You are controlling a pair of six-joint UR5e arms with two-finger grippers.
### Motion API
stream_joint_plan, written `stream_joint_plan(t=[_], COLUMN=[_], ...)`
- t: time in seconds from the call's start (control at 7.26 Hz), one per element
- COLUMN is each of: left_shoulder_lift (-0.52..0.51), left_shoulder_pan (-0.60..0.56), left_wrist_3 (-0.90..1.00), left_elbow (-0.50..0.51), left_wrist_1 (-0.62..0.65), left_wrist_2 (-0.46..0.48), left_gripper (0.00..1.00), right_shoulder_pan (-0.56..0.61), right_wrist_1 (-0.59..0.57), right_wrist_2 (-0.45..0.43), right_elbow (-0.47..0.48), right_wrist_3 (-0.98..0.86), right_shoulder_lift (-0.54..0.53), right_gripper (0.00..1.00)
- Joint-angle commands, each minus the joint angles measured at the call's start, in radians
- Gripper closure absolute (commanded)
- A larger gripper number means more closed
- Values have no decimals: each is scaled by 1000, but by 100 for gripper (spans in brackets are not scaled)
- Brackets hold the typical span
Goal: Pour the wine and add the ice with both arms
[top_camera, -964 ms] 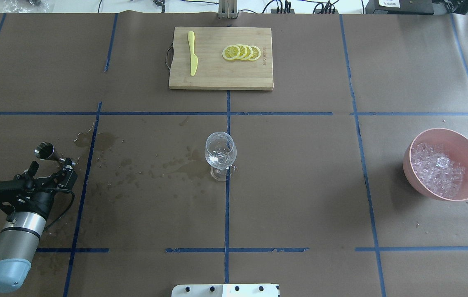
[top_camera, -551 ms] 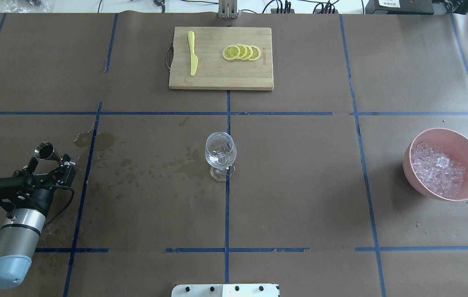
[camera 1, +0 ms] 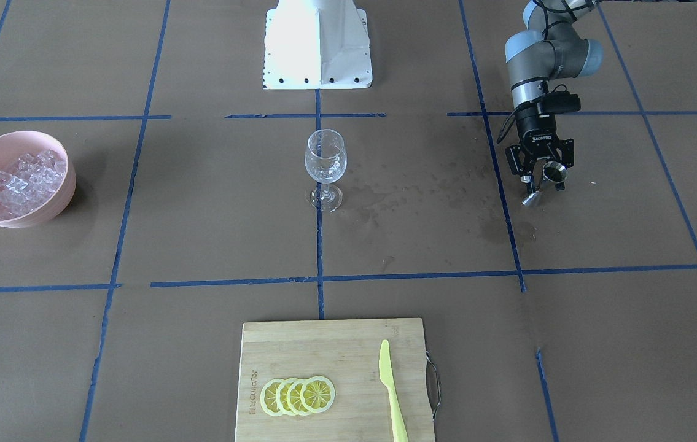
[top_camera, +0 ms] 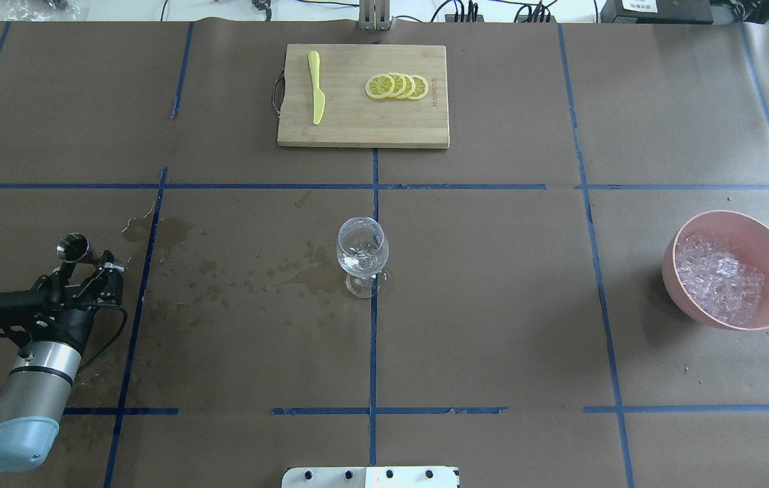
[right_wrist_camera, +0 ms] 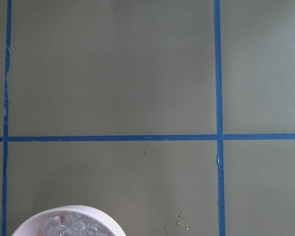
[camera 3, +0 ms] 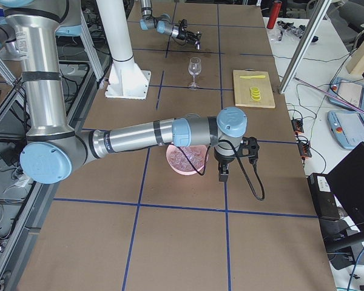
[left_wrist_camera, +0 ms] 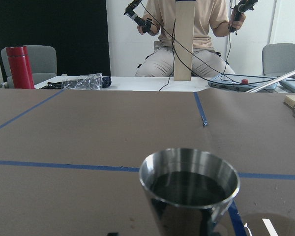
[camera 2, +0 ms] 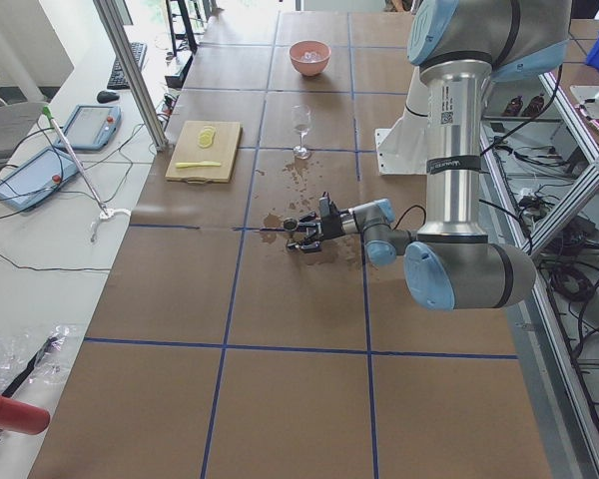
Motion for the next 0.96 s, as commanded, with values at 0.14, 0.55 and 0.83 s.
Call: stream_joint_plan(t=[0.14, 0.55, 0.83], left_shoulder_lift=[-4, -1, 14], left_shoulder_pan=[-2, -37, -83], left_wrist_3=[-3, 177, 398], left_elbow=[8, -7, -9], left_wrist_1=[0, -221, -467], left_wrist_2=[0, -3, 0], left_gripper=[83, 100, 100], right_shoulder_pan=[0, 0, 0], right_wrist_1=[1, 1, 1], right_wrist_2=[1, 1, 3], right_elbow=[2, 5, 4], right_wrist_3=[4, 7, 7], right_shoulder_lift=[0, 0, 0], right_gripper=[0, 0, 0])
